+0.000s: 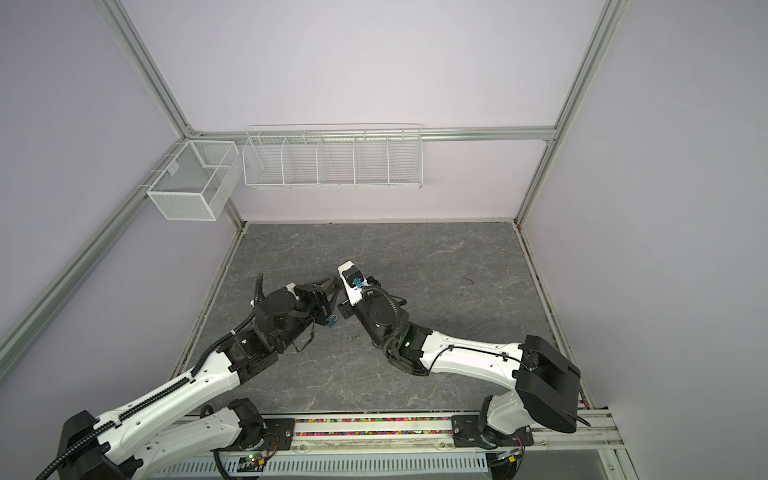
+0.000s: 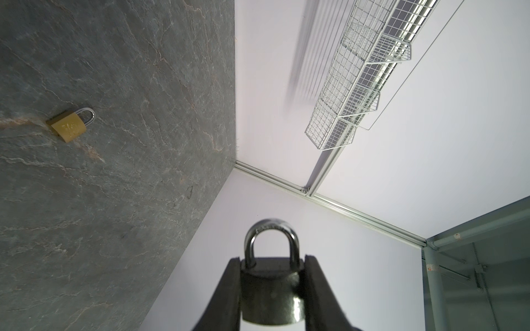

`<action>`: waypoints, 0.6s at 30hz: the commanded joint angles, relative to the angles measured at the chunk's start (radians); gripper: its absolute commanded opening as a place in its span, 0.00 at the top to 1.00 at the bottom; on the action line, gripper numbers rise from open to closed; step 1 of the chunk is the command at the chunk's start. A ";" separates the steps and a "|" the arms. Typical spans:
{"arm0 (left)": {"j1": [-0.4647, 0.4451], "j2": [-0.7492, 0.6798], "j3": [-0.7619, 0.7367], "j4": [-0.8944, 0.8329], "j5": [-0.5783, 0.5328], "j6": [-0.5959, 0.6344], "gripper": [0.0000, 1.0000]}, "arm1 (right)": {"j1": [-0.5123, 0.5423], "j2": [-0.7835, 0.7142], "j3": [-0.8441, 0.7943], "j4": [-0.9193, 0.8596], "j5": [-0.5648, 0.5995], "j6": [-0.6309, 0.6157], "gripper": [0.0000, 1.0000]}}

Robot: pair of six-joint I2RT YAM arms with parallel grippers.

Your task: Unlock with the key

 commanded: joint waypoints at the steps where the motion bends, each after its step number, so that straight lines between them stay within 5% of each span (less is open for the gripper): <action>1: -0.002 0.002 0.005 0.028 0.019 -0.011 1.00 | -0.004 0.014 0.036 0.047 -0.009 -0.048 0.93; 18: -0.001 -0.016 -0.004 0.031 -0.015 -0.015 1.00 | 0.002 -0.030 -0.026 -0.003 -0.013 -0.016 0.93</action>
